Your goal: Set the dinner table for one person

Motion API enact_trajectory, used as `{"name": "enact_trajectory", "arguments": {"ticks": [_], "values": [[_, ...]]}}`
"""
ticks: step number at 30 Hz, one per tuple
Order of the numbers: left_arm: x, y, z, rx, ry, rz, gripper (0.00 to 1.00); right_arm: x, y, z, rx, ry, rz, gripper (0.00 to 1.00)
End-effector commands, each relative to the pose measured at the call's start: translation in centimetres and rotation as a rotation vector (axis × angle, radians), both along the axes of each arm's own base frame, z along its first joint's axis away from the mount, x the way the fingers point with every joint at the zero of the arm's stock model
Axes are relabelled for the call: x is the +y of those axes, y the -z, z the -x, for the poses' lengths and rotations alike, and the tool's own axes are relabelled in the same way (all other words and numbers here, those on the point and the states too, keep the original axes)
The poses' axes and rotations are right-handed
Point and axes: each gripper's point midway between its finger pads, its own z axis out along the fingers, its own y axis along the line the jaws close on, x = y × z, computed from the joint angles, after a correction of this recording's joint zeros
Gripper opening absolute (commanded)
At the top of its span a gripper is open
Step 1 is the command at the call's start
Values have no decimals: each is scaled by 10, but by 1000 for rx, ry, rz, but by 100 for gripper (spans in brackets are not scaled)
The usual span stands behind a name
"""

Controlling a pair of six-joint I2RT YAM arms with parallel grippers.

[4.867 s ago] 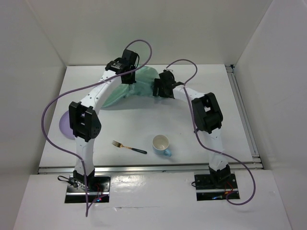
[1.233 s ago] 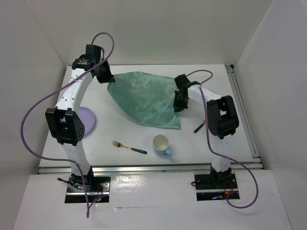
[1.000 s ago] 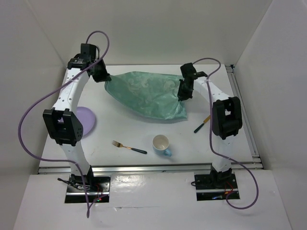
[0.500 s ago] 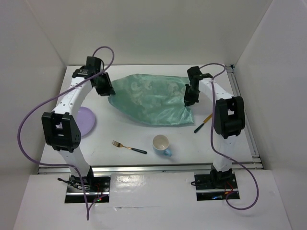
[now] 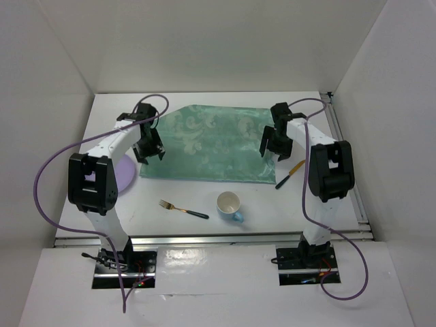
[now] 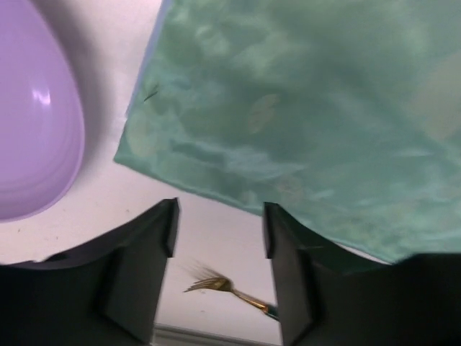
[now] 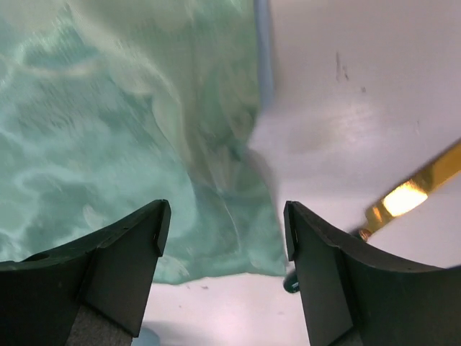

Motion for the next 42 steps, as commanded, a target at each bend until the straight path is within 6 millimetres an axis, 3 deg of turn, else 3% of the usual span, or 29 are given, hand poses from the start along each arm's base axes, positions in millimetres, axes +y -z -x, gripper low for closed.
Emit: {"name": "enact_trajectory", "arguments": {"ticks": [1, 4, 6, 15, 18, 22, 23, 24, 26, 29, 31, 32, 33, 35, 37, 39, 42], "values": [[26, 18, 28, 60, -133, -45, 70, 0, -18, 11, -81, 18, -68, 76], [30, 52, 37, 143, -163, 14, 78, 5, -4, 29, -48, 2, -108, 76], [28, 62, 36, 163, -161, 22, 78, 7, 3, 36, -29, -3, -121, 76], [27, 82, 22, 142, -174, 47, 76, 8, 21, 49, 16, -25, -128, 66], [26, 88, 18, 153, -196, 51, 62, 7, 31, 56, 38, -23, -124, 58], [26, 86, 11, 140, -196, 53, 26, 5, 36, 61, 50, -11, -117, 20], [27, 84, 8, 130, -198, 45, 15, 4, 34, 57, 38, -9, -110, 1], [27, 77, 5, 117, -198, 47, 0, 1, 25, 53, 27, -3, -94, 0], [29, 69, 5, 115, -201, 35, 0, 1, 13, 47, 3, -1, -88, 0], [34, 47, -3, 82, -172, 8, 1, 2, -21, 29, -84, -2, -93, 0], [35, 37, -3, 72, -153, 4, 17, 3, -40, 19, -136, -4, -101, 0], [35, 32, -3, 58, -143, 3, 34, 4, -49, 16, -160, -5, -105, 0], [36, 26, -4, 44, -134, 2, 41, 4, -52, 15, -160, 3, -108, 0], [36, 22, -4, 32, -134, 3, 50, 5, -65, 11, -195, 12, -118, 0], [34, 24, -4, 34, -131, 12, 50, 5, -69, 11, -206, 11, -120, 0], [34, 24, -4, 34, -131, 12, 43, 6, -73, 11, -216, 19, -126, 0], [34, 31, 0, 54, -131, 10, 9, 6, -82, 12, -237, 18, -129, 0]]}}
